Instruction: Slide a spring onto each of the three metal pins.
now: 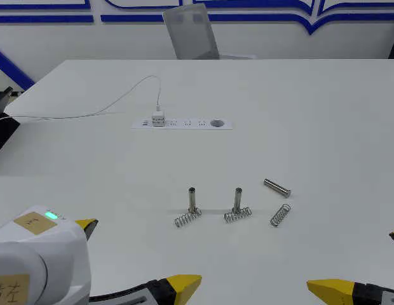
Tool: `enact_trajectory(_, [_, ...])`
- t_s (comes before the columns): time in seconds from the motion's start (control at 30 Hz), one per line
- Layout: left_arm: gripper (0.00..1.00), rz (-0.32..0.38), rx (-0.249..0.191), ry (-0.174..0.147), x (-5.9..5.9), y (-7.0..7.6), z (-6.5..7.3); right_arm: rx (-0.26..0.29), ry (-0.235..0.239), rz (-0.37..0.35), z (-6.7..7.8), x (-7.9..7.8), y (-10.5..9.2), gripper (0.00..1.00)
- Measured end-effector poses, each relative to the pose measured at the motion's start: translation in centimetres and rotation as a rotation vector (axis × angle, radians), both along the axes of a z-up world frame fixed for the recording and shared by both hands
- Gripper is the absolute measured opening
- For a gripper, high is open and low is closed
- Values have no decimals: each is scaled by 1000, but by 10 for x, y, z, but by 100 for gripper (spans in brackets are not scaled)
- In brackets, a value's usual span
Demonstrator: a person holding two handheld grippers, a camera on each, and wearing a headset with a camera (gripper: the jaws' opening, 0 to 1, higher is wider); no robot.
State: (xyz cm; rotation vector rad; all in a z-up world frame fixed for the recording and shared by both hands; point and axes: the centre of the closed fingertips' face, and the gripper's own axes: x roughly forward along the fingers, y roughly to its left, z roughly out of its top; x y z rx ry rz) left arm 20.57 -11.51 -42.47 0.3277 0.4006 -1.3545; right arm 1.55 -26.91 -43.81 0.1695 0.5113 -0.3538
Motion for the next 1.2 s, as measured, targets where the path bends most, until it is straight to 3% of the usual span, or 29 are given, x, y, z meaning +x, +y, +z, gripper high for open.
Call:
enact_trajectory(0.77, [99, -11, -16, 7, -2, -1, 4, -1, -33, 10, 2, 4, 0, 90])
enact_trajectory(1.2, [99, -15, -18, 27, -2, -5, 2, 23, -6, 10, -8, 5, -1, 89])
